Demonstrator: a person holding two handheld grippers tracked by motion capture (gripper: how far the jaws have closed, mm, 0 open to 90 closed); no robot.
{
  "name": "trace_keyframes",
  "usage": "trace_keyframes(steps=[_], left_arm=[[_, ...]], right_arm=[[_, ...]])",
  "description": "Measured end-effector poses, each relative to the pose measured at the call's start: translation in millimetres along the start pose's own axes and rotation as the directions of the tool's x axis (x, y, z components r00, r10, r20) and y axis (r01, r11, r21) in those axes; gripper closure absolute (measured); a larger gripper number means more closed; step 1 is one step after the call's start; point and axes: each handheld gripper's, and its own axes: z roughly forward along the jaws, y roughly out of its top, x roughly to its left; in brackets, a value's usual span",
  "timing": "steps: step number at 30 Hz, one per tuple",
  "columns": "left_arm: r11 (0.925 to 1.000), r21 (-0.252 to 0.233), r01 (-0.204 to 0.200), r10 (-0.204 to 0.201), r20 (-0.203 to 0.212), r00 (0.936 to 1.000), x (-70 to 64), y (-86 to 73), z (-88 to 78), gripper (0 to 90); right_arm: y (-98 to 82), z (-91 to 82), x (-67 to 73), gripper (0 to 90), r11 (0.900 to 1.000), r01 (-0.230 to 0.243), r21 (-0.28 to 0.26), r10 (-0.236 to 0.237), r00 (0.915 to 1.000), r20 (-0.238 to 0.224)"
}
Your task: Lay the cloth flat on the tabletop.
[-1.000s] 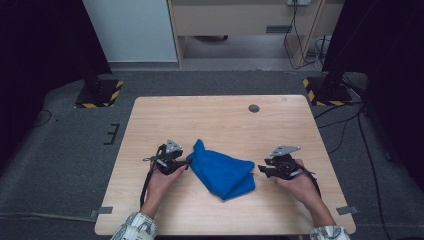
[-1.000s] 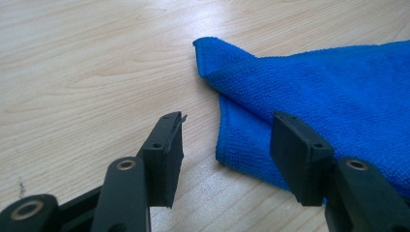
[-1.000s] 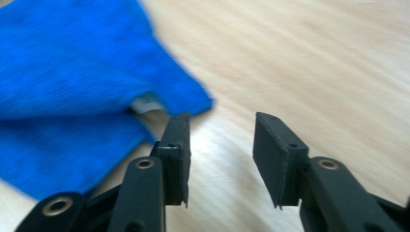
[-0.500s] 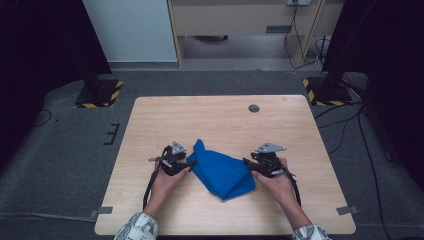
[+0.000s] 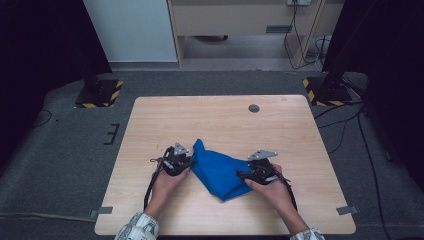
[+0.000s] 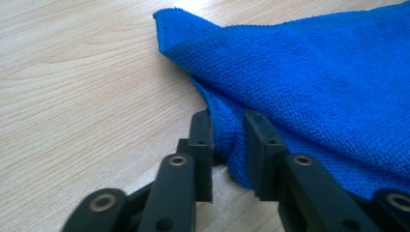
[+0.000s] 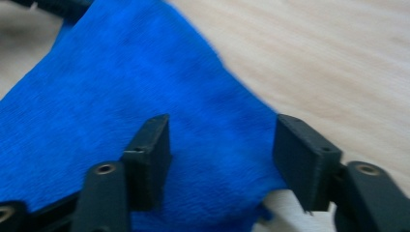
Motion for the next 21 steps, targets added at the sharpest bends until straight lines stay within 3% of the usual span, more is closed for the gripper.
trace_keyframes(steps=[10, 16, 21], left_arm=[[0.9994, -0.029, 0.02, -0.02, -0.017, 0.9997, 2.7, 1.9, -8.9, 79.4], [0.9995, -0.026, 0.015, -0.015, -0.013, 0.9998, 2.1, 1.6, -12.0, 79.6], [0.9999, -0.015, 0.007, -0.007, -0.003, 1.0, -2.6, -1.6, -15.4, 80.0]], right_arm=[[-6.2, 3.0, 2.3, 75.6, 0.997, 0.064, 0.053, -0.062, 0.9973, -0.039], [-5.2, 1.7, -0.4, 81.9, 0.995, 0.08, 0.057, -0.078, 0.9962, -0.04], [-4.5, -0.6, -17.7, 82.9, 0.995, 0.08, 0.057, -0.082, 0.9961, 0.035]])
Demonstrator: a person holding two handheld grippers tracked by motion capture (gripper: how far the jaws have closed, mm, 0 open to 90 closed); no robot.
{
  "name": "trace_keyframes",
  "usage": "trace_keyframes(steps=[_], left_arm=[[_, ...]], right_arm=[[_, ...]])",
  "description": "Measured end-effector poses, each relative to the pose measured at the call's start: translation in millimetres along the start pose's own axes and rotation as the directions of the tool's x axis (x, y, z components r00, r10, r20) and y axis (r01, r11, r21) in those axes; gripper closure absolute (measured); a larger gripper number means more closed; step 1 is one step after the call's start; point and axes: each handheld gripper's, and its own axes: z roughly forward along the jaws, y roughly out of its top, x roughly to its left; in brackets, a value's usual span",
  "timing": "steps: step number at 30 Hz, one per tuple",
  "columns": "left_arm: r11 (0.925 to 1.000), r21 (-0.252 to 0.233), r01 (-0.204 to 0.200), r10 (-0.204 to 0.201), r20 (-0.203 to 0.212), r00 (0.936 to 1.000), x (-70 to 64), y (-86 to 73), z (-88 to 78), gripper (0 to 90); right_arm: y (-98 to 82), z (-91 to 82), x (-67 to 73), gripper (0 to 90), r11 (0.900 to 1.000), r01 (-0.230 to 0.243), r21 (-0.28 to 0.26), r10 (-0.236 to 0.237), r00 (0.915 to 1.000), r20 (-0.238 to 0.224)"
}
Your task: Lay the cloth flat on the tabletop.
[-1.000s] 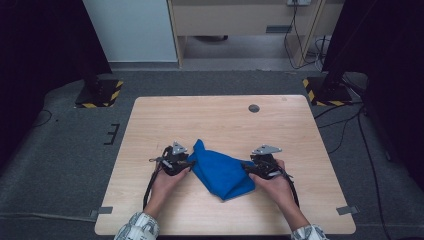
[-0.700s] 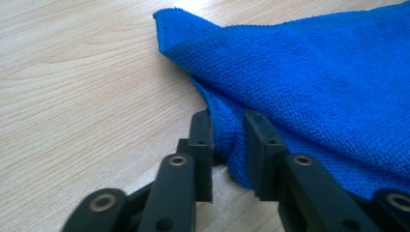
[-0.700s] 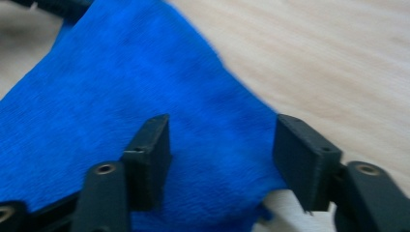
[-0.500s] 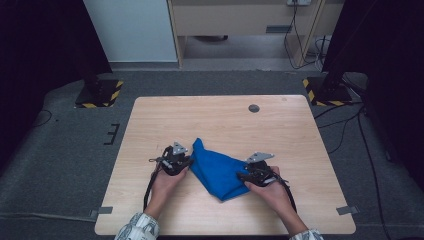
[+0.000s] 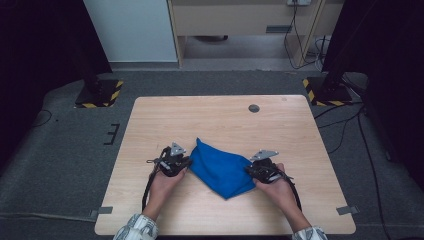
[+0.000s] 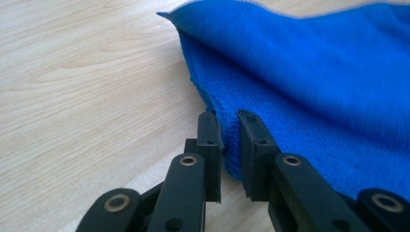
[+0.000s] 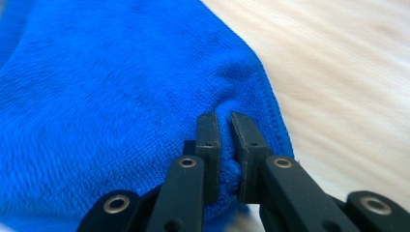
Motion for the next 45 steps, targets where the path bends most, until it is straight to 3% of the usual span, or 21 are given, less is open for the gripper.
trace_keyframes(steps=[2, 5, 14, 17, 19, 20, 21, 23, 25, 28, 31, 33, 37, 39, 42, 45], left_arm=[[1.0, 0.009, -0.003, 0.003, -0.001, 1.0, -2.7, -3.5, -1.7, 80.0], [0.9998, 0.017, -0.004, 0.005, -0.004, 1.0, -6.0, -9.0, -5.7, 80.3], [0.9989, 0.028, 0.037, -0.036, -0.027, 0.999, -8.7, -29.3, -25.5, 80.4], [0.9983, 0.018, 0.055, -0.055, -0.042, 0.9976, -7.1, -34.7, -29.8, 74.5], [0.9977, -0.003, 0.068, -0.068, -0.064, 0.9957, -4.5, -36.3, -31.3, 56.0], [0.9968, -0.019, 0.078, -0.079, -0.061, 0.995, -2.9, -36.4, -32.1, 51.9], [0.9956, -0.034, 0.087, -0.089, -0.06, 0.9942, -1.1, -35.9, -33.1, 51.9], [0.9917, -0.072, 0.107, -0.111, -0.051, 0.9925, 2.5, -33.5, -35.3, 42.1], [0.9897, -0.103, 0.099, -0.106, -0.059, 0.9927, 6.6, -30.5, -38.6, 39.6], [0.9811, -0.146, 0.127, -0.137, -0.065, 0.9884, 16.8, -25.2, -39.9, 35.1], [0.9746, -0.163, 0.153, -0.166, -0.064, 0.9841, 28.8, -17.2, -36.3, 34.4], [0.9731, -0.167, 0.158, -0.171, -0.065, 0.9831, 35.3, -10.8, -31.5, 34.1], [0.9749, -0.158, 0.157, -0.17, -0.073, 0.9827, 46.3, 0.9, -18.1, 33.2], [0.9766, -0.143, 0.161, -0.17, -0.056, 0.9838, 49.5, 4.4, -8.7, 32.8], [0.9874, -0.091, 0.13, -0.136, -0.072, 0.9881, 51.1, 7.7, 6.6, 31.2], [0.9897, -0.059, 0.131, -0.135, -0.074, 0.9881, 51.8, 8.4, 16.9, 30.0]], right_arm=[[0.1, 2.3, -13.2, 82.9, 1.0, -0.018, -0.01, 0.018, 0.9997, 0.016], [2.8, 6.0, -18.7, 82.9, 1.0, -0.022, -0.018, 0.022, 0.9995, 0.022], [17.7, 23.6, -22.5, 81.0, 0.999, 0.013, -0.031, -0.012, 0.9998, 0.018], [21.1, 25.7, -23.5, 79.0, 1.0, 0.016, -0.025, -0.016, 0.9999, 0.004], [23.3, 22.4, -26.2, 68.4, 0.999, 0.01, -0.045, -0.01, 0.9999, -0.008], [24.7, 19.7, -27.7, 62.5, 0.998, 0.001, -0.056, -0.001, 1.0, -0.003], [24.7, 19.7, -27.7, 62.5, 0.998, 0.001, -0.056, -0.001, 1.0, -0.003], [27.9, 12.2, -31.5, 52.4, 0.995, -0.021, -0.093, 0.021, 0.9998, -0.002], [31.1, 4.0, -35.7, 41.1, 0.988, -0.061, -0.139, 0.061, 0.9981, -0.004], [35.8, -0.7, -46.9, 28.7, 0.976, -0.114, -0.184, 0.121, 0.9923, 0.028], [36.0, 4.1, -53.6, 26.7, 0.974, -0.135, -0.181, 0.145, 0.9887, 0.039], [36.2, 13.0, -57.0, 34.8, 0.974, -0.162, -0.157, 0.168, 0.9854, 0.027], [33.5, 31.5, -57.6, 43.2, 0.984, -0.15, -0.099, 0.156, 0.9862, 0.056], [32.6, 36.7, -56.7, 43.1, 0.987, -0.141, -0.081, 0.146, 0.9873, 0.063], [31.8, 41.6, -57.6, 42.2, 0.988, -0.137, -0.068, 0.142, 0.9866, 0.079], [29.7, 42.9, -57.8, 42.6, 0.988, -0.14, -0.07, 0.145, 0.9863, 0.078]])
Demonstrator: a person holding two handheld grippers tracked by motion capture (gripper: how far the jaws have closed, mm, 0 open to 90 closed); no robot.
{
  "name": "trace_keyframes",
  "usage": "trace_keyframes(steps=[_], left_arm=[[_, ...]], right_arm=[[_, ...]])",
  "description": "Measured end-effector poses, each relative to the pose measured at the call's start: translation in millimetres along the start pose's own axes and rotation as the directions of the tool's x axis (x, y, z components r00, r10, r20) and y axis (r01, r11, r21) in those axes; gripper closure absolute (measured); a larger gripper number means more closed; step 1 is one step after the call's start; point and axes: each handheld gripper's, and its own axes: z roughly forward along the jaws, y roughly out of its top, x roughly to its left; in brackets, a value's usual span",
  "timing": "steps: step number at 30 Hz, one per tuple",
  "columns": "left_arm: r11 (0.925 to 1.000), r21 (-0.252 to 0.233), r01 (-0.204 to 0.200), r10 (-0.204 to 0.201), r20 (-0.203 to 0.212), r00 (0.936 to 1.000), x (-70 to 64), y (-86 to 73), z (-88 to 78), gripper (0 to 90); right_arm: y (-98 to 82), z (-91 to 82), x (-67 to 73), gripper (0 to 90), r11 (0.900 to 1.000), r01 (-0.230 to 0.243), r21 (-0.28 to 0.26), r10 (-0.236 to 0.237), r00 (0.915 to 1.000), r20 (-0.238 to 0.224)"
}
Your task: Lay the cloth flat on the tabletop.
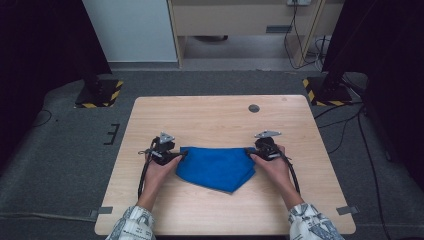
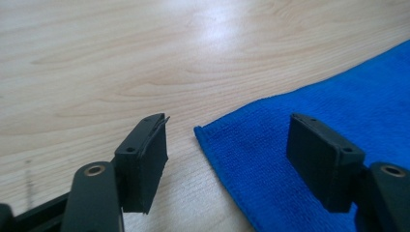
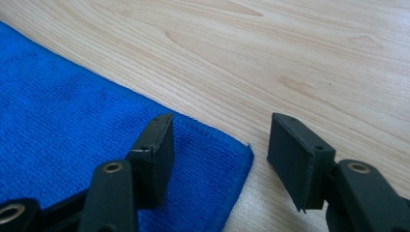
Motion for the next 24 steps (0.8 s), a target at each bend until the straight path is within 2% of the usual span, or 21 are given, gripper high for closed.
trace_keyframes(steps=[3, 5, 8, 9, 10, 12, 13, 17, 24], left_arm=[[0.9994, 0.034, -0.006, 0.006, -0.006, 1.0, -0.7, -0.4, 8.8, 27.8], [0.9988, 0.045, -0.021, 0.022, -0.009, 0.9997, -1.7, -0.9, 12.1, 27.6], [0.9989, 0.04, -0.025, 0.026, -0.015, 0.9996, -2.6, -1.3, 13.4, 26.5], [0.999, 0.036, -0.026, 0.026, -0.013, 0.9996, -3.3, -1.5, 13.7, 27.1], [0.9986, 0.034, -0.041, 0.042, -0.011, 0.9991, -4.1, -2.2, 13.6, 27.1], [0.9972, 0.026, -0.07, 0.07, -0.019, 0.9973, -7.1, -4.2, 13.3, 31.3], [0.9967, 0.022, -0.078, 0.079, -0.011, 0.9968, -9.0, -4.9, 12.2, 34.4], [0.9965, 0.007, -0.084, 0.084, 0.0, 0.9965, -12.2, -8.8, 7.9, 56.1], [0.999, -0.001, -0.044, 0.044, 0.03, 0.9986, -14.5, -12.5, 3.9, 82.2]], right_arm=[[-0.3, -0.8, 2.4, 46.6, 1.0, 0.011, 0.002, -0.011, 0.9999, -0.008], [-1.5, -0.6, 7.4, 49.8, 0.999, 0.047, 0.001, -0.047, 0.9988, -0.012], [-1.0, -1.2, 11.6, 60.5, 0.998, 0.07, 0.002, -0.07, 0.9973, -0.021], [-1.0, -1.7, 12.5, 67.6, 0.997, 0.072, 0.004, -0.072, 0.9968, -0.036], [-1.0, -1.7, 12.5, 67.6, 0.997, 0.072, 0.004, -0.072, 0.9968, -0.036], [-1.8, -2.2, 13.5, 74.7, 0.997, 0.077, -0.001, -0.077, 0.9956, -0.053], [-2.5, -2.3, 13.9, 77.9, 0.997, 0.076, -0.005, -0.077, 0.9953, -0.059], [-3.4, -2.9, 14.5, 85.8, 0.997, 0.074, -0.007, -0.074, 0.9935, -0.086], [-2.7, -7.7, 15.4, 87.5, 0.997, 0.062, -0.045, -0.067, 0.9899, -0.125]])
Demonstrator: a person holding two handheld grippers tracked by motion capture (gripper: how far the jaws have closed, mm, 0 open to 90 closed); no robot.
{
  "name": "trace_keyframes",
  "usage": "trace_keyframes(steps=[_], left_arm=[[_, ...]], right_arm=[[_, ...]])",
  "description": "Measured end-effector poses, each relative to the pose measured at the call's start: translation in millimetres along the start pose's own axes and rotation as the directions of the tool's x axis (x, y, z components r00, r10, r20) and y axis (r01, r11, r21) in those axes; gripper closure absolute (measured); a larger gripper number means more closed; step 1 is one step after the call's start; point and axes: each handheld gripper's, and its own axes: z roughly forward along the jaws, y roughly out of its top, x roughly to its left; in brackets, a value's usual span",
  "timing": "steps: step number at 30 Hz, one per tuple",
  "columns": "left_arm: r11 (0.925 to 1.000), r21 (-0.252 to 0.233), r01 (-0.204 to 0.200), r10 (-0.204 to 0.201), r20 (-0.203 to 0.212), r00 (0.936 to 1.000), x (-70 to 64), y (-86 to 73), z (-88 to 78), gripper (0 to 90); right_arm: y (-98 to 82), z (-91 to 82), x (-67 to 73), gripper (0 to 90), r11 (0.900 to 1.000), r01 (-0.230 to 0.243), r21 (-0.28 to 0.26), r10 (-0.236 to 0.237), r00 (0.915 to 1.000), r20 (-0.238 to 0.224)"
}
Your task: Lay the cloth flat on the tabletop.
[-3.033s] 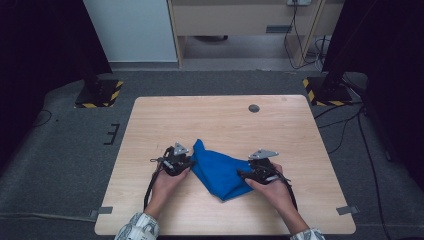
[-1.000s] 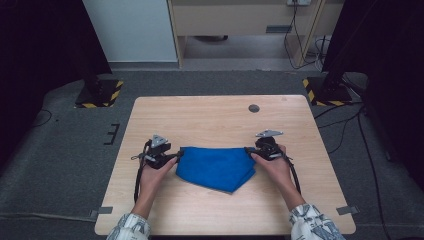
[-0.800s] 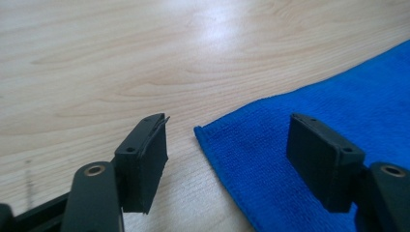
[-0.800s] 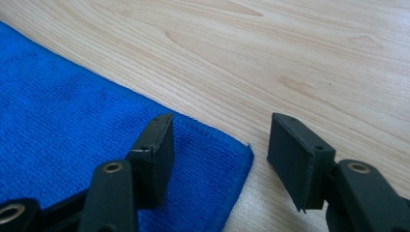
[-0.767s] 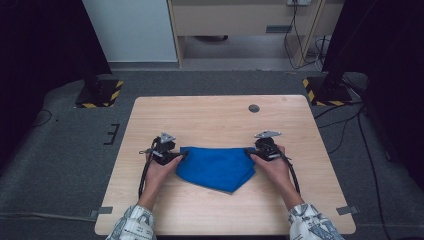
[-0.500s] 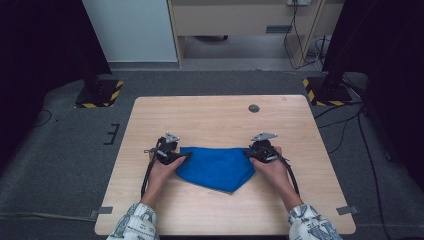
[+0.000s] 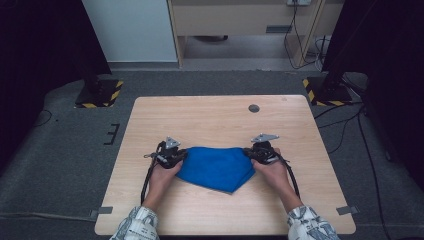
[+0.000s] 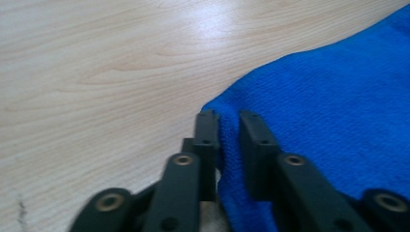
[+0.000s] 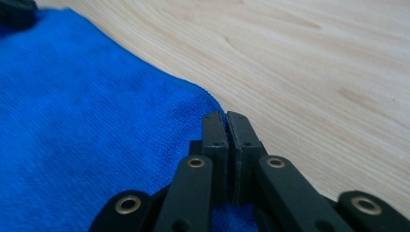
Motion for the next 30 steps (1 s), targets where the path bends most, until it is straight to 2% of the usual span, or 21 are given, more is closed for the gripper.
trace_keyframes(steps=[3, 9, 12, 16, 22, 30], left_arm=[[1.0, -0.005, -0.005, 0.005, 0.0, 1.0, -2.3, 1.2, -2.3, 85.3], [0.9972, -0.075, -0.009, 0.008, -0.009, 0.9999, -8.6, 10.8, -20.4, 86.4], [0.9937, -0.111, -0.012, 0.011, -0.011, 0.9999, -14.3, 16.6, -30.5, 86.6], [0.9901, -0.138, -0.024, 0.024, -0.006, 0.9997, -20.6, 22.9, -39.0, 86.7], [0.9866, -0.162, -0.021, 0.023, 0.01, 0.9997, -21.3, 29.8, -43.6, 86.8], [0.9806, -0.194, -0.024, 0.025, 0.003, 0.9997, -16.3, 44.1, -57.2, 87.2]], right_arm=[[3.9, -5.6, 1.6, 87.6, 0.999, -0.016, -0.031, 0.016, 0.9998, -0.014], [11.9, -21.7, 5.8, 87.7, 0.995, -0.015, -0.099, 0.012, 0.9994, -0.033], [15.8, -33.1, 9.6, 87.6, 0.992, 0.002, -0.129, -0.006, 0.9994, -0.035], [22.4, -48.6, 12.4, 87.7, 0.985, 0.009, -0.17, -0.016, 0.9991, -0.04], [28.6, -62.0, 11.2, 87.7, 0.98, 0.007, -0.2, -0.016, 0.9989, -0.044], [39.4, -73.8, 9.6, 87.8, 0.974, 0.02, -0.224, -0.03, 0.9988, -0.04]])
